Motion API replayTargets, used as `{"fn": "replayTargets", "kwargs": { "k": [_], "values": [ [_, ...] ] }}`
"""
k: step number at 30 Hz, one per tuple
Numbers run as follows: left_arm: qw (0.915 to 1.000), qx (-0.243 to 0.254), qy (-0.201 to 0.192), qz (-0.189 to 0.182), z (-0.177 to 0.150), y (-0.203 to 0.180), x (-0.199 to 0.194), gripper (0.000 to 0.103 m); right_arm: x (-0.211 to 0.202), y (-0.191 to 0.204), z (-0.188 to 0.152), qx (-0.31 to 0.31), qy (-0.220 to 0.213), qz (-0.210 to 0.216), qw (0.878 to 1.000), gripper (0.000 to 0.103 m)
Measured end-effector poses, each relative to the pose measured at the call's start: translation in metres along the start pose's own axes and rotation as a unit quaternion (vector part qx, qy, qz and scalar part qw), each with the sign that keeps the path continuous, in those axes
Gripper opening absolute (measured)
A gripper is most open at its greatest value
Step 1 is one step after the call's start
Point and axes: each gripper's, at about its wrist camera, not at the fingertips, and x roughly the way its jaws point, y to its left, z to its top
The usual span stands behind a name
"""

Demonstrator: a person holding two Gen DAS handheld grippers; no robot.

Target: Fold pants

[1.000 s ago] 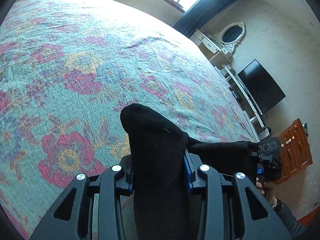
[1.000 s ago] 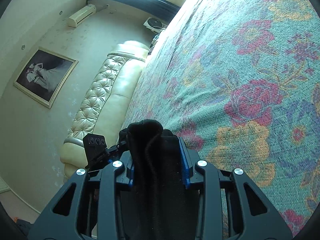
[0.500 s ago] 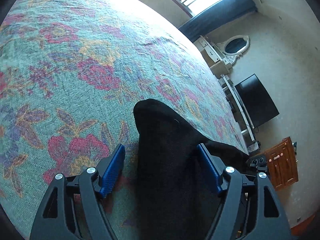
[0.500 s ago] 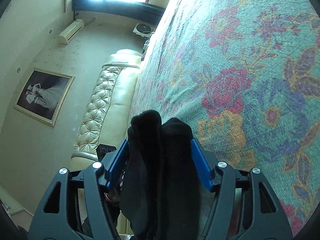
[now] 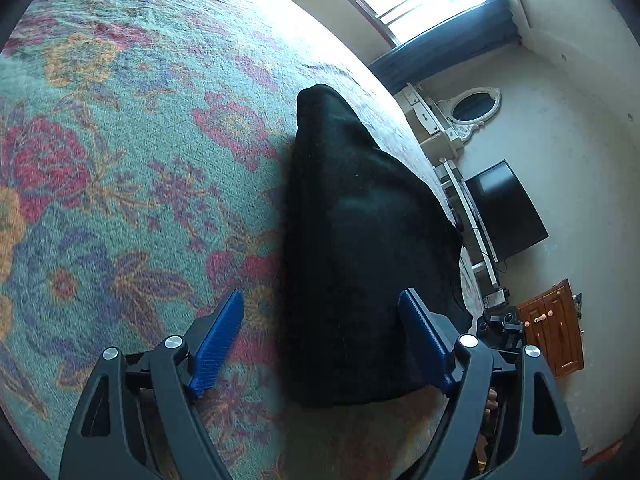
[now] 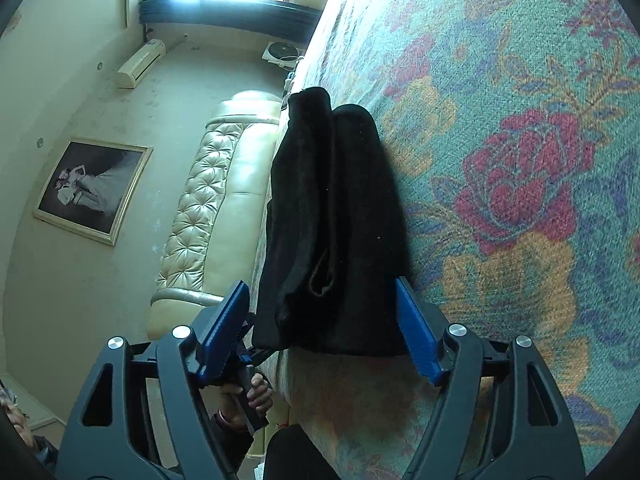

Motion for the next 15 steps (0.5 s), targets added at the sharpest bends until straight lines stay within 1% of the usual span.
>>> {"fn": "replayTargets", "kwargs": {
  "k": [2, 4, 6, 7, 9, 11, 13, 15],
  "values": [
    [1.0000, 0.003, -0.005, 0.002, -0.004, -0.002, 0.001, 0.080, 0.003, 0.004, -0.002, 0.001, 0.001, -0.012, 1.000, 0.077],
    [1.0000, 0.001, -0.001, 0.004, -0.004, -0.006, 0.004, 0.082, 0.006, 0.009, -0.004, -0.007, 0.007, -0.024, 1.000, 0.079],
    [0.9998, -0.007, 0.012, -0.011, -0.002, -0.011, 0.009, 0.082, 0.006, 0.014, -0.006, -0.021, 0.011, -0.045, 0.999, 0.078],
    [0.9996, -0.008, 0.020, -0.018, -0.001, -0.019, 0.016, 0.082, 0.005, 0.015, -0.008, -0.028, 0.012, -0.058, 0.998, 0.078],
    [0.9998, 0.000, 0.020, -0.003, -0.004, -0.023, 0.018, 0.082, 0.004, 0.019, -0.013, -0.041, 0.013, -0.082, 0.996, 0.078],
    [0.9998, -0.002, 0.021, -0.003, -0.003, -0.021, 0.019, 0.082, 0.005, 0.021, -0.022, -0.052, 0.016, -0.096, 0.994, 0.079],
    [0.9998, -0.010, 0.017, -0.008, -0.004, -0.018, 0.017, 0.082, 0.011, 0.028, -0.026, -0.055, 0.014, -0.092, 0.994, 0.086],
    [0.9998, -0.006, 0.019, -0.006, -0.003, -0.019, 0.018, 0.082, 0.018, 0.033, -0.026, -0.056, 0.015, -0.098, 0.993, 0.089]
  ]
}}
